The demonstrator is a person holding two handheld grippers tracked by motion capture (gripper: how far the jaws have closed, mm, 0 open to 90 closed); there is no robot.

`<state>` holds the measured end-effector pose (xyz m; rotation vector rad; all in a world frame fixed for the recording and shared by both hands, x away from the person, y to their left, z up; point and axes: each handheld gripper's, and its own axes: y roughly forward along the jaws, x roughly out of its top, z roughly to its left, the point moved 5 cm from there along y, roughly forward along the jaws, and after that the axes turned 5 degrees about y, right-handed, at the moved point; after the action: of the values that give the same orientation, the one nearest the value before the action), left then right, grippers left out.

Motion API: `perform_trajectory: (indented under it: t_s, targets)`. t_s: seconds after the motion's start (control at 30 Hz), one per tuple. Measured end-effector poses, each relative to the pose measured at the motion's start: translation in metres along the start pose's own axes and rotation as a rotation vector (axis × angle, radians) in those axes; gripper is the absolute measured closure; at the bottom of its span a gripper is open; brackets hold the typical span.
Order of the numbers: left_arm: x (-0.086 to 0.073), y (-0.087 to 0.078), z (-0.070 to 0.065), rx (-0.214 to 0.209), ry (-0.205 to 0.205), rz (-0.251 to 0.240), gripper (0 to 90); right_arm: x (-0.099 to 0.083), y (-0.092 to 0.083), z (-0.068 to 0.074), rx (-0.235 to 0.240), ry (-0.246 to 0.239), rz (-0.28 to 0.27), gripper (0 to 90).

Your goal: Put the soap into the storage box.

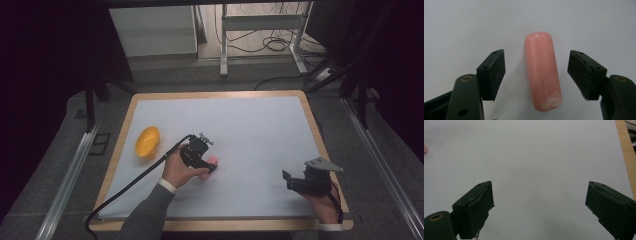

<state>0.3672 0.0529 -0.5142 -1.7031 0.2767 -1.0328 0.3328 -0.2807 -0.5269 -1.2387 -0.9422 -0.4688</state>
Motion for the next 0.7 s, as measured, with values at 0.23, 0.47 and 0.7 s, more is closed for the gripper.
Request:
perform_trajectory:
  t_s: [0.23, 0.47, 0.7]
  targets:
    - [-0.001, 0.009, -0.001, -0.004, -0.006, 0.022, 34.4, -0.001, 0.001, 0.0, -0.004, -0.003, 0.003, 7.7]
    - [-0.003, 0.019, -0.003, -0.006, -0.008, 0.048, 38.5, -0.001, 0.001, 0.0, -0.006, -0.005, 0.004, 7.7]
    - [-0.004, 0.024, -0.004, -0.01, -0.009, 0.058, 46.8, -0.001, 0.001, -0.001, -0.006, -0.002, 0.003, 7.7]
